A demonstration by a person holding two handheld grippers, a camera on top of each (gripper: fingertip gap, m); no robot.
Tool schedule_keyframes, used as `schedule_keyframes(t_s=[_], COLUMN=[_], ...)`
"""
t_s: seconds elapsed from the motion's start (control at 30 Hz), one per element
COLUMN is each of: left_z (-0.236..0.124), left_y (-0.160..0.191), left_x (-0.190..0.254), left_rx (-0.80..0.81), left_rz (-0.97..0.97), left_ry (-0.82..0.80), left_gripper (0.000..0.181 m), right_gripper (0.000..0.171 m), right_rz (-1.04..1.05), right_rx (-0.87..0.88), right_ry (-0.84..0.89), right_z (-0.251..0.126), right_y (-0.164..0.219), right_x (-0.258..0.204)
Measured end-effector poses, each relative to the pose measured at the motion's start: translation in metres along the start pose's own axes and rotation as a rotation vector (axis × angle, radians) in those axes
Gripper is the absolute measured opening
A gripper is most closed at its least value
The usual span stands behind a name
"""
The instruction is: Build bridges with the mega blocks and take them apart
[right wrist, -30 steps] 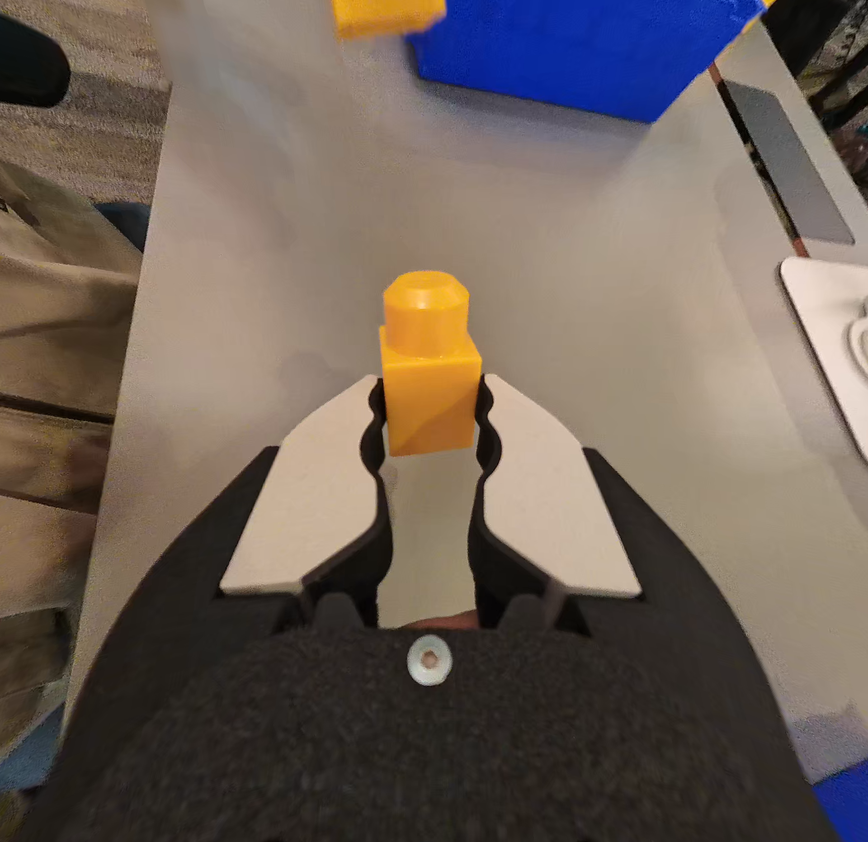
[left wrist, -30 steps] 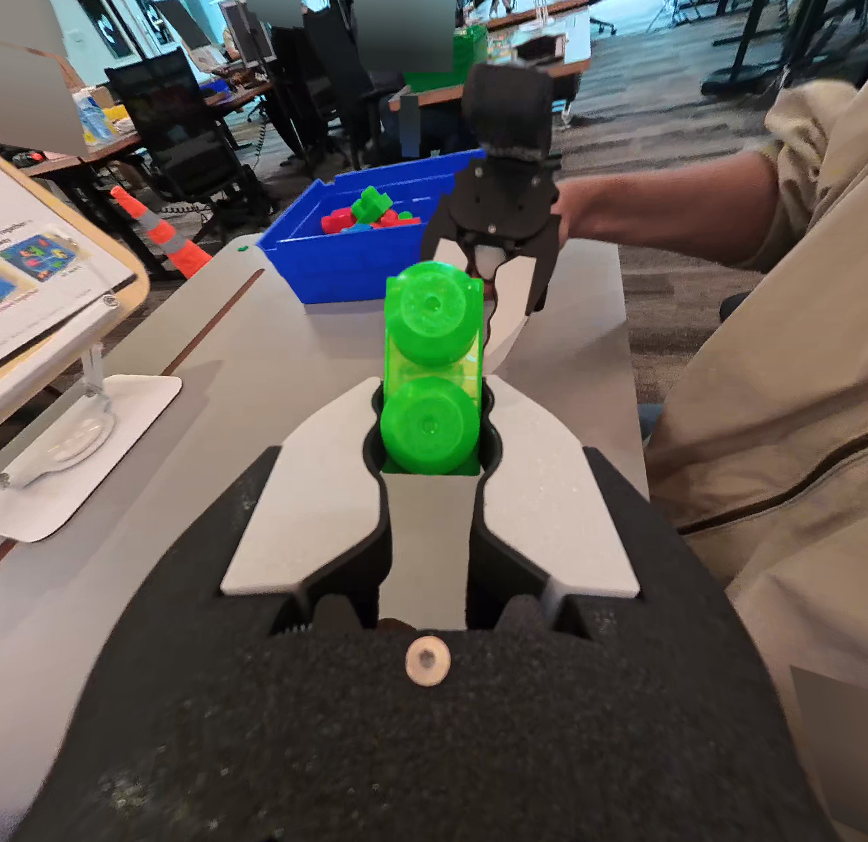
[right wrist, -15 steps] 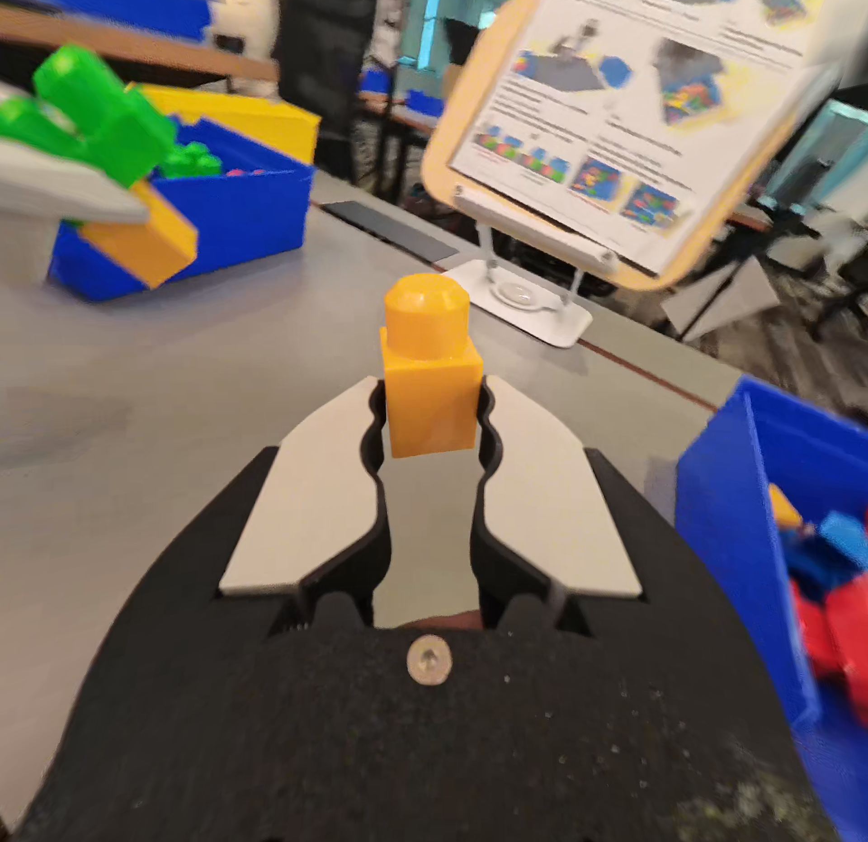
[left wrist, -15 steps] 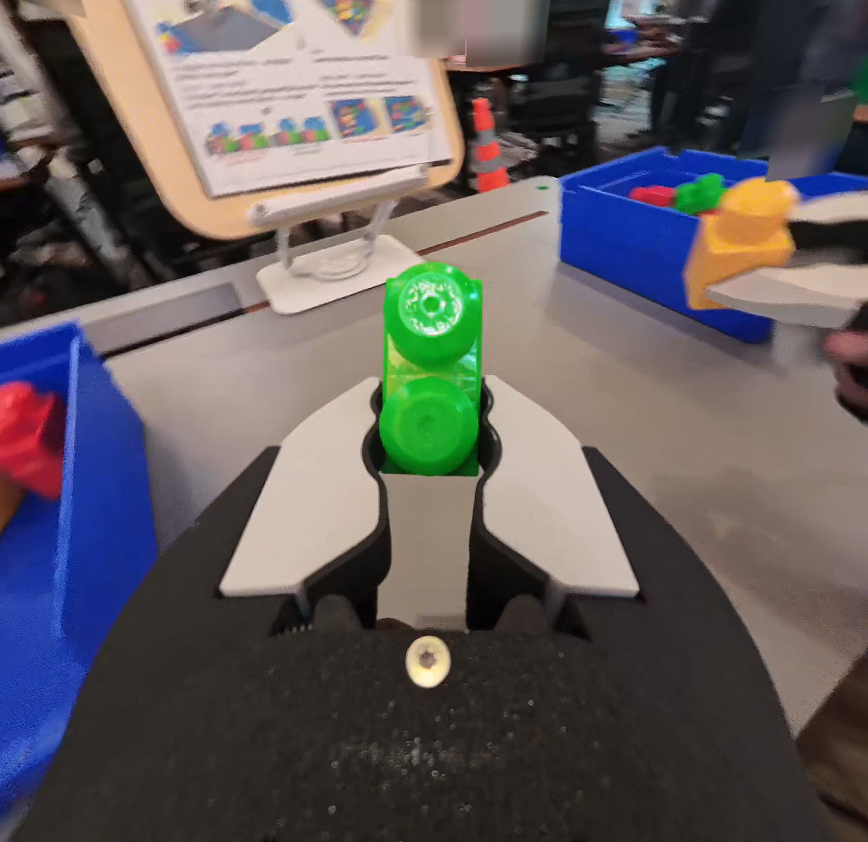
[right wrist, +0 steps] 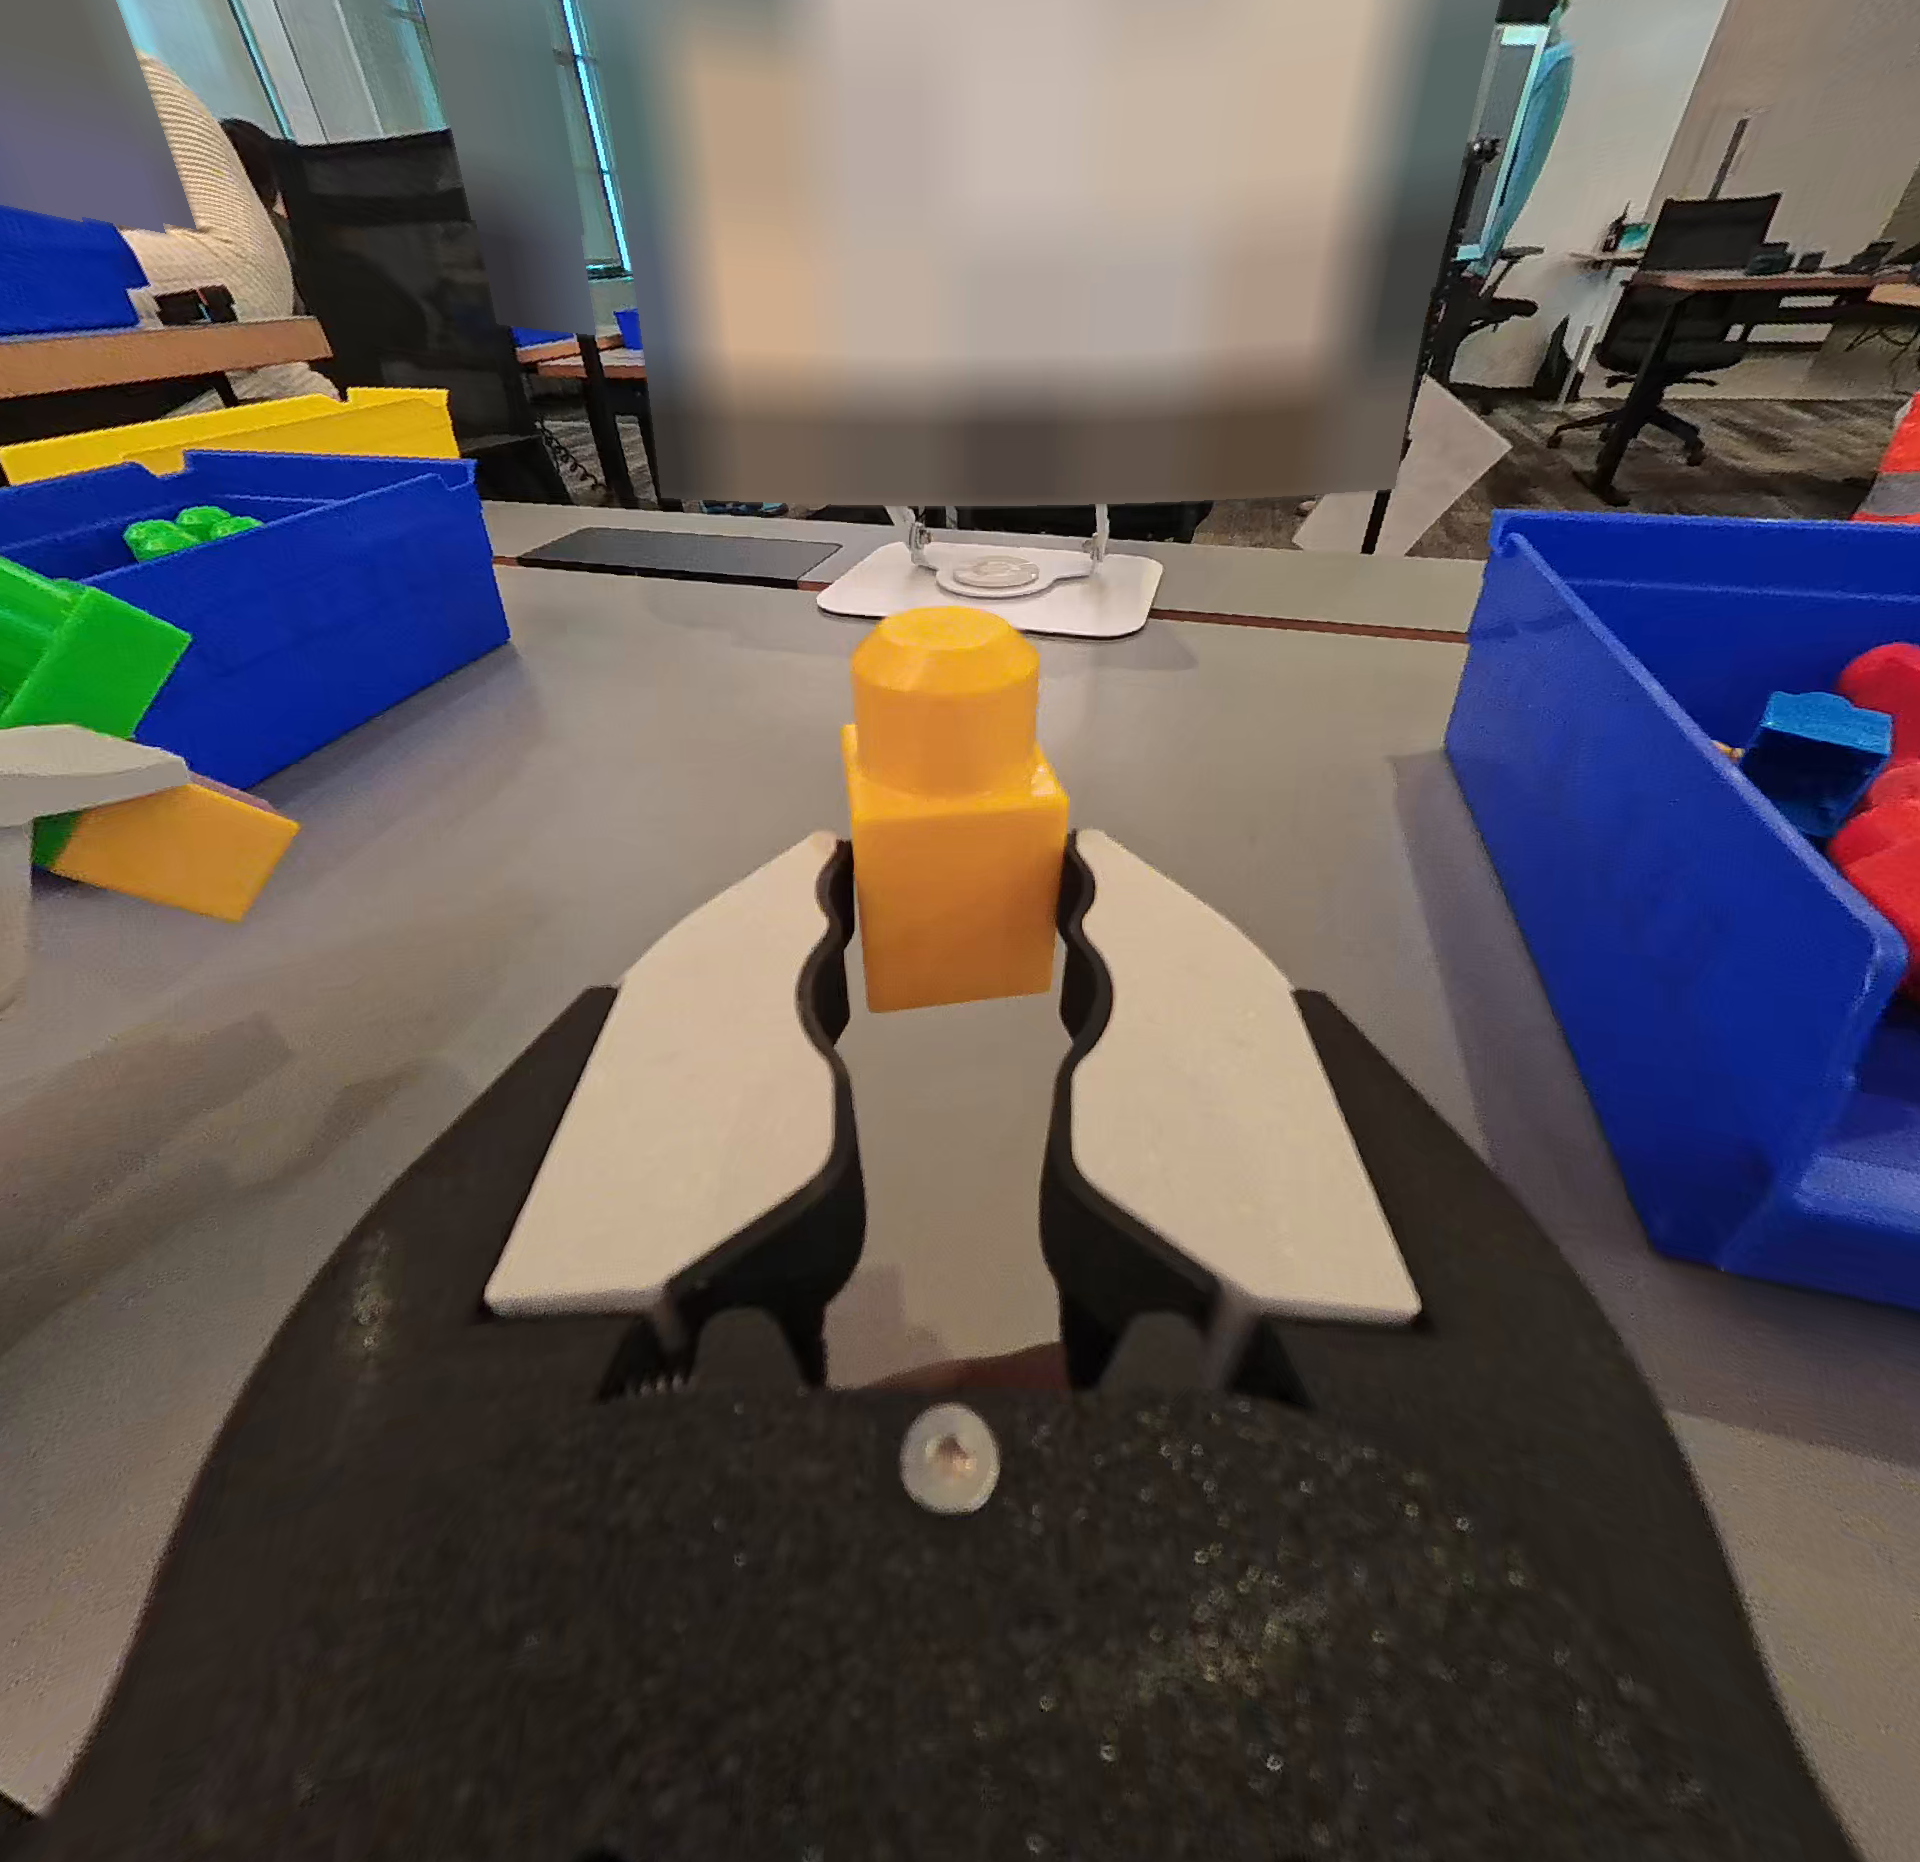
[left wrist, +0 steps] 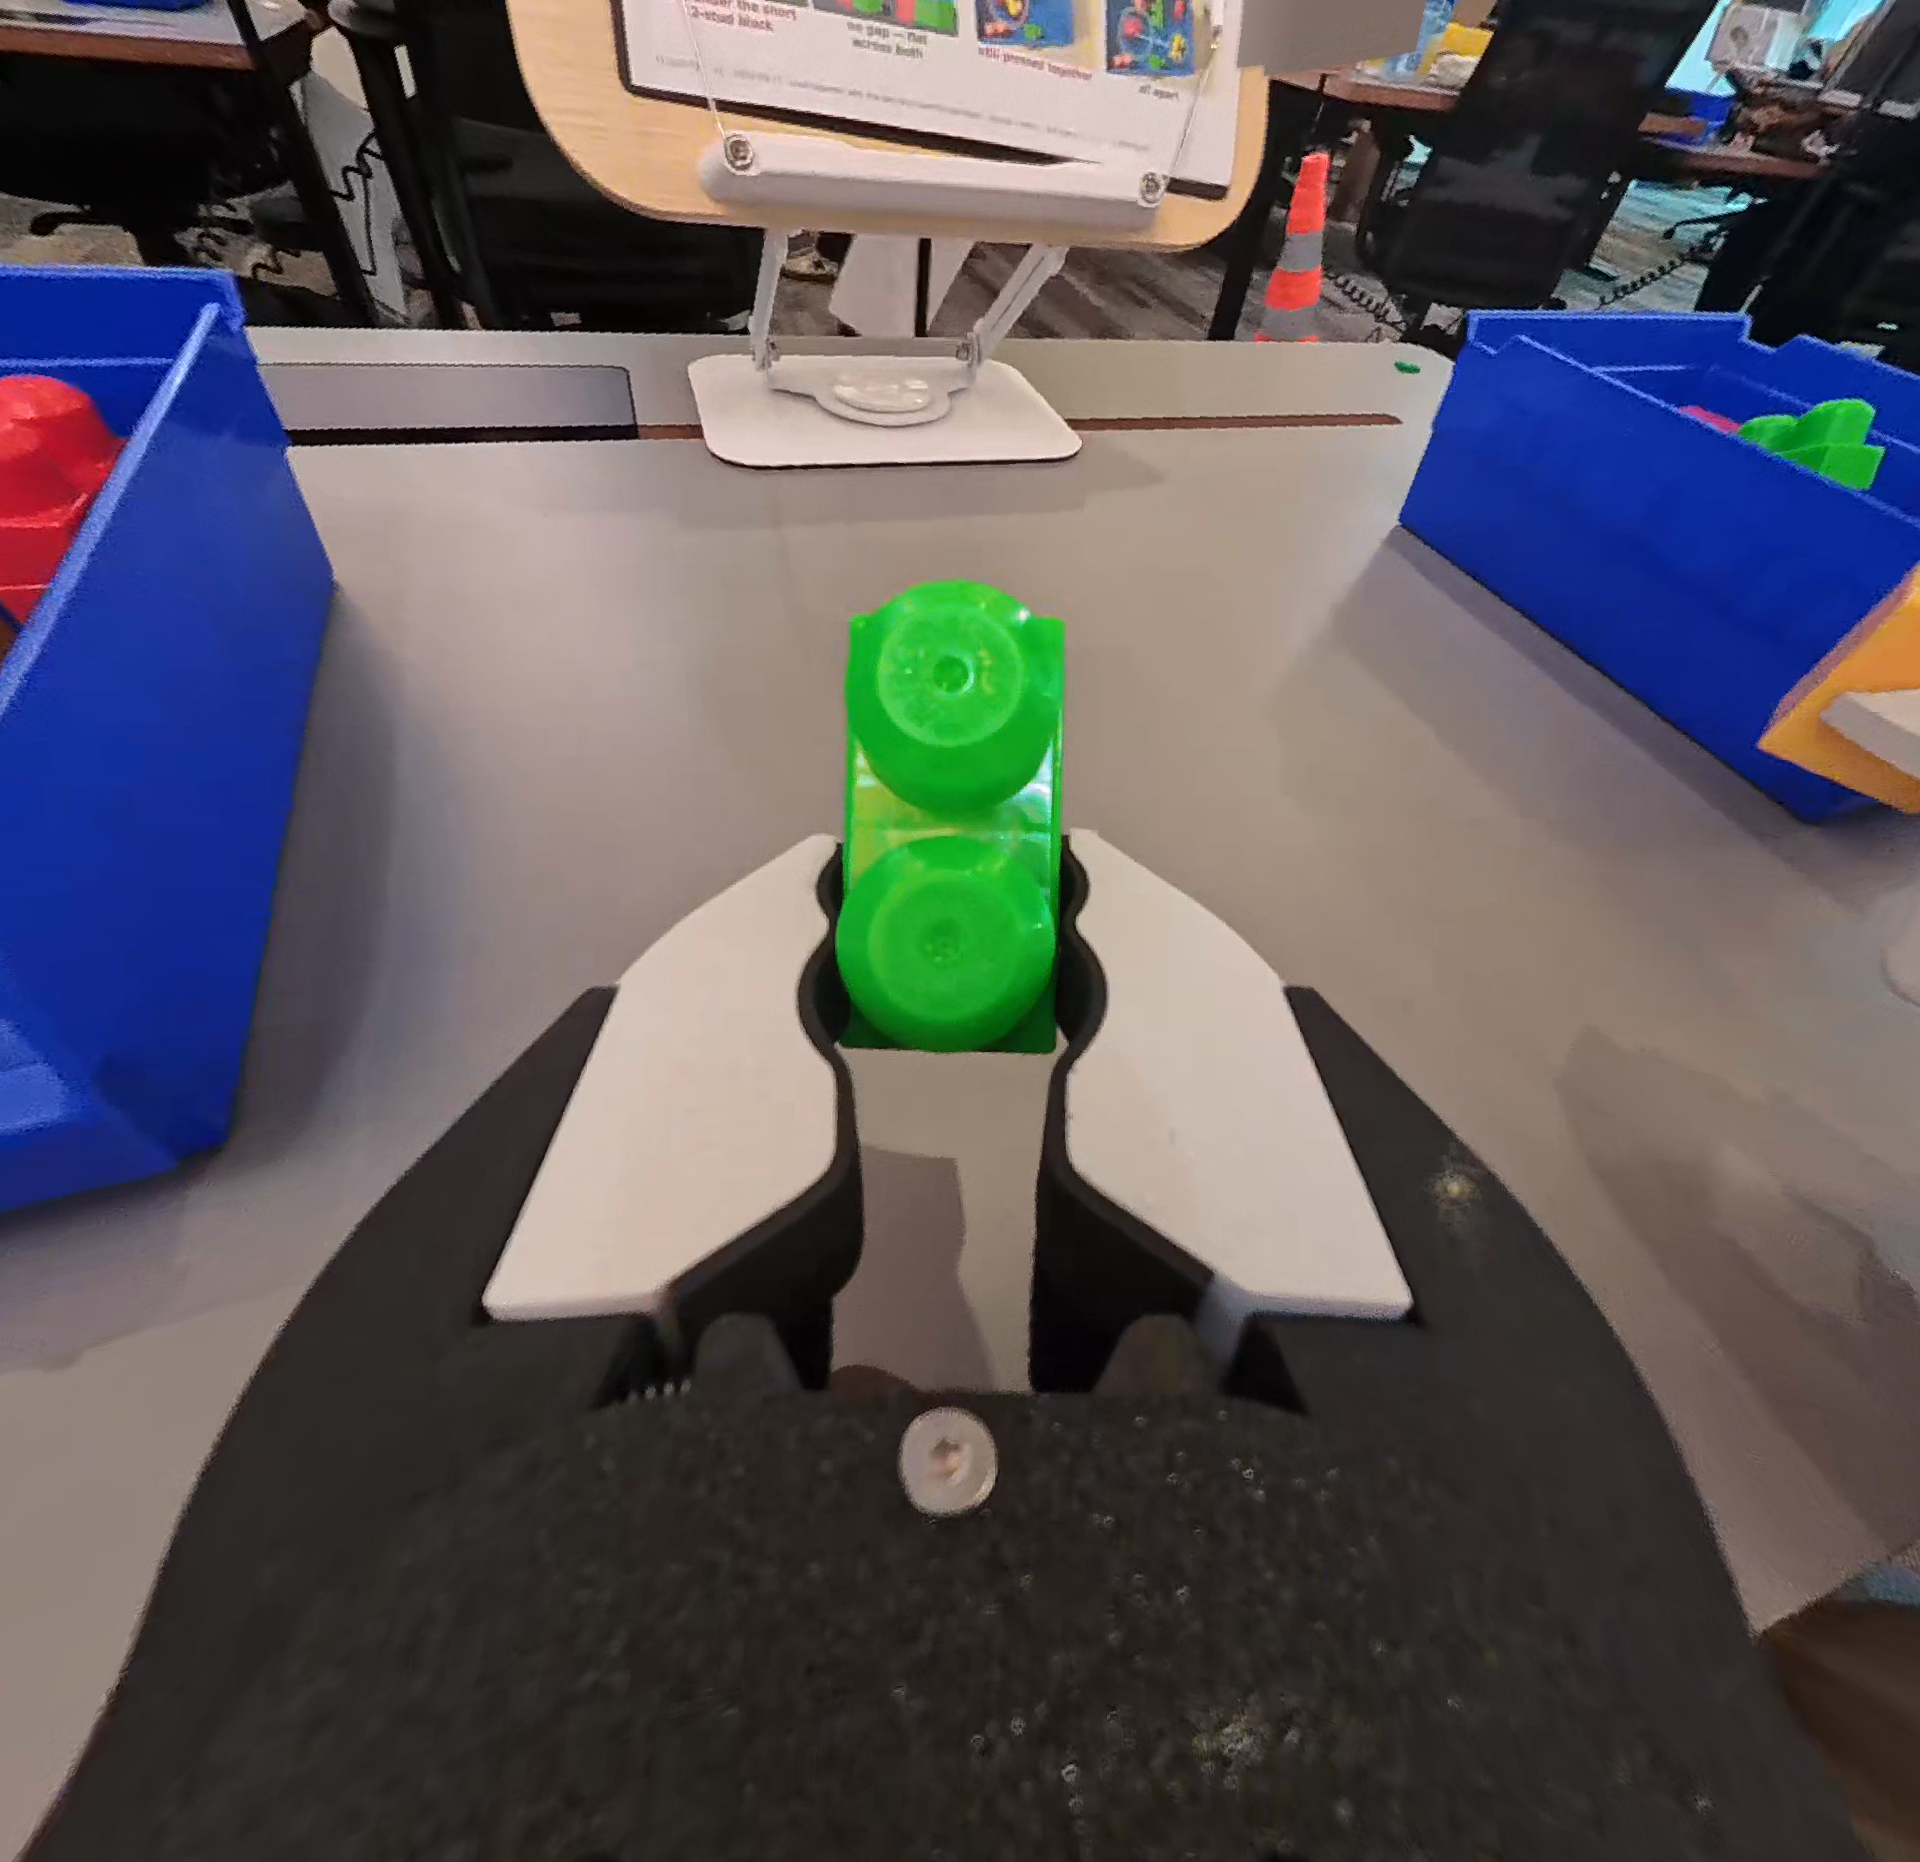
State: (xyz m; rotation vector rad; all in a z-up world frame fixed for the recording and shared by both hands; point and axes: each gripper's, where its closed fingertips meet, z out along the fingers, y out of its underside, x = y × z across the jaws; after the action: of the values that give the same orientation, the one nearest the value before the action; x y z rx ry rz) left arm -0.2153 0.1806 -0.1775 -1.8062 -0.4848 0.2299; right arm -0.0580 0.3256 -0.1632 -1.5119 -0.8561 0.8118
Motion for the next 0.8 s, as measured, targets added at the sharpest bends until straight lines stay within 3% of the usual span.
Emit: schedule_keyframes(t_s=[0.27,0.37,0.47,0.6,0.7,0.8], left_z=[0.001,0.001,0.001,0.002,0.003,0.001], left_y=[0.002,0.002,0.003,0.007,0.010,0.011], left_x=[0.007,0.010,0.012,0.015,0.017,0.018], left_rx=[-0.011,-0.014,-0.018,-0.031,-0.043,-0.045], left_rz=[0.010,0.010,0.019,0.013,0.006,0.010], left_ry=[0.036,0.052,0.060,0.081,0.095,0.100], left_gripper=[0.036,0.036,0.036,0.036,0.036,0.036], right_gripper=[0.037,0.037,0.037,0.037,0.037,0.037], right_rz=[-0.014,-0.063,-0.122,-0.207,-0.166,-0.138], right_rx=[-0.009,-0.008,-0.051,-0.269,-0.578,-0.819], right_ry=[-0.002,0.029,0.097,0.209,0.215,0.208], right_z=[0.000,-0.001,-0.001,0.011,0.023,0.030], right_y=[0.000,-0.017,-0.050,-0.065,-0.029,0.012], right_x=[0.003,0.027,0.089,0.201,0.271,0.313])
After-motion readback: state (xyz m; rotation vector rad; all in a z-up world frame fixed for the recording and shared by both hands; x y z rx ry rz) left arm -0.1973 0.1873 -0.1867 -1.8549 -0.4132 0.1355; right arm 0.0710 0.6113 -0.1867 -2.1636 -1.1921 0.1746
